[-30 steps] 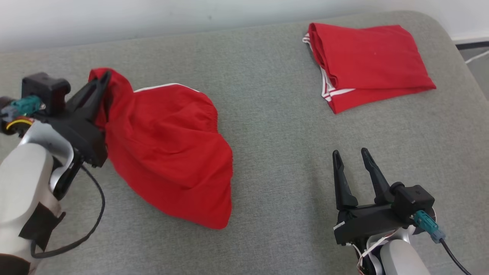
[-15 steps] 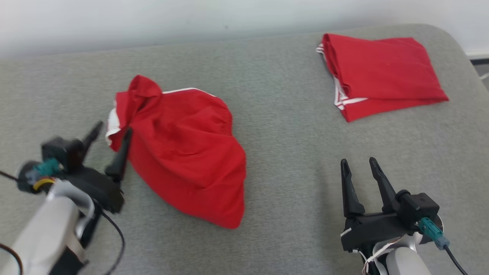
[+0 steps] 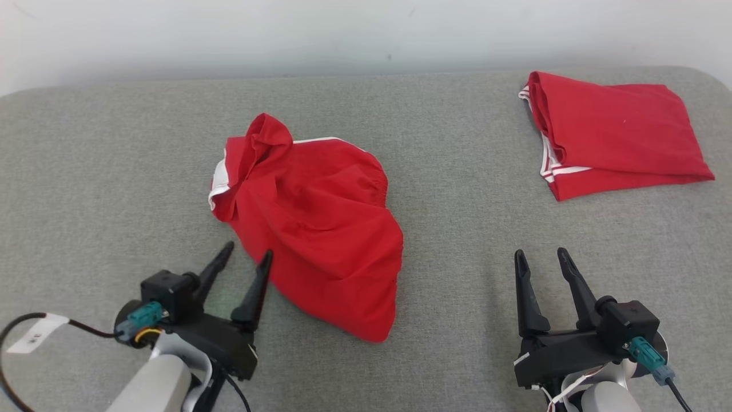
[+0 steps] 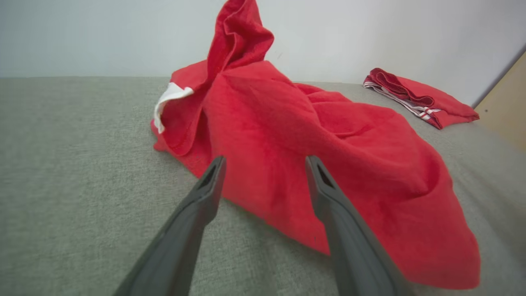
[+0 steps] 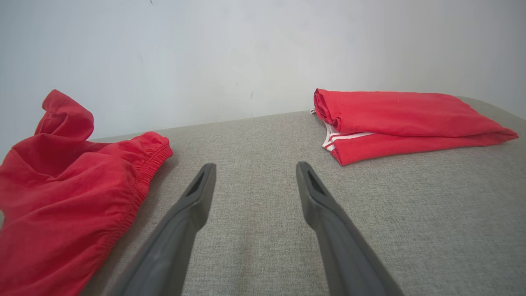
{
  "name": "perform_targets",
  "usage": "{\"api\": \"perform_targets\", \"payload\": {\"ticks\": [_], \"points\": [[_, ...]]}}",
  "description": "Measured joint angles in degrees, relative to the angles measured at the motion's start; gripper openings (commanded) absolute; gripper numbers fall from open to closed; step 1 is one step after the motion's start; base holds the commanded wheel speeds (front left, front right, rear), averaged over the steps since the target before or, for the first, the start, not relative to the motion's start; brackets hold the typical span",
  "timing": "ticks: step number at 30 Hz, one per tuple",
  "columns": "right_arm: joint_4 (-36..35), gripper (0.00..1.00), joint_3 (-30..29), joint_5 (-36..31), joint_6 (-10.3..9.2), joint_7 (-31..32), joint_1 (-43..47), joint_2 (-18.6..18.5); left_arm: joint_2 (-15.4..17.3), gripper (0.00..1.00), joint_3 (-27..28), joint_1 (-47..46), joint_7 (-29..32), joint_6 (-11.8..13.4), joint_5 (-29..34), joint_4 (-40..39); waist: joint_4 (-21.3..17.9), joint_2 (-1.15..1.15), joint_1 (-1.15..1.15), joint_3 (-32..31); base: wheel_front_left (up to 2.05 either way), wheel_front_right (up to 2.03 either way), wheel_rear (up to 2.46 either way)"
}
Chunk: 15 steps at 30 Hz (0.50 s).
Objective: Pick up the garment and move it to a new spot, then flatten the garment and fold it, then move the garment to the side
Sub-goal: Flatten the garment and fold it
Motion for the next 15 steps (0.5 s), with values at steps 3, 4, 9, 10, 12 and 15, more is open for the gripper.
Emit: {"api": "perform_targets", "payload": {"ticks": [3, 4, 9, 10, 12, 15], "points": [[0.05, 1.00, 0.33, -0.01, 0.00, 0.00, -0.15, -0.02, -0.53, 1.00, -0.32, 0.73, 0.43, -0.19, -0.86, 0.60, -0.94, 0.00, 0.00, 0.30, 0.00, 0.00, 0.00], [0.05, 1.00, 0.35, -0.01, 0.00, 0.00, -0.20, 0.00, -0.55, 1.00, -0.19, 0.72, 0.67, -0.21, -1.48, 1.14, -1.28, 0.00, 0.00, 0.40, 0.00, 0.00, 0.00], [0.02, 1.00, 0.38, 0.01, 0.00, 0.00, -0.51, -0.02, -0.75, 1.00, 0.30, 0.47, 1.16, -0.99, -2.71, 5.20, -3.19, 0.00, 0.00, 1.11, 0.00, 0.00, 0.00], [0.05, 1.00, 0.33, 0.01, 0.00, 0.00, -0.62, -0.01, -0.92, 1.00, 0.60, 0.32, 1.10, -1.14, -3.26, 6.12, -3.55, 0.00, 0.00, 1.27, 0.00, 0.00, 0.00], [0.05, 1.00, 0.29, 0.08, 0.00, 0.00, -0.97, -0.02, -1.10, 1.00, 0.32, -0.52, 1.10, -1.53, -3.31, 7.71, -4.25, 0.00, 0.00, 1.59, 0.00, 0.00, 0.00], [0.08, 1.00, 0.24, 0.11, 0.00, 0.00, -1.09, -0.02, -1.92, 0.00, 0.27, -1.67, 0.80, -2.18, -3.65, 9.16, -4.97, 0.00, 0.00, 1.91, 0.00, 0.00, 0.00]]}}
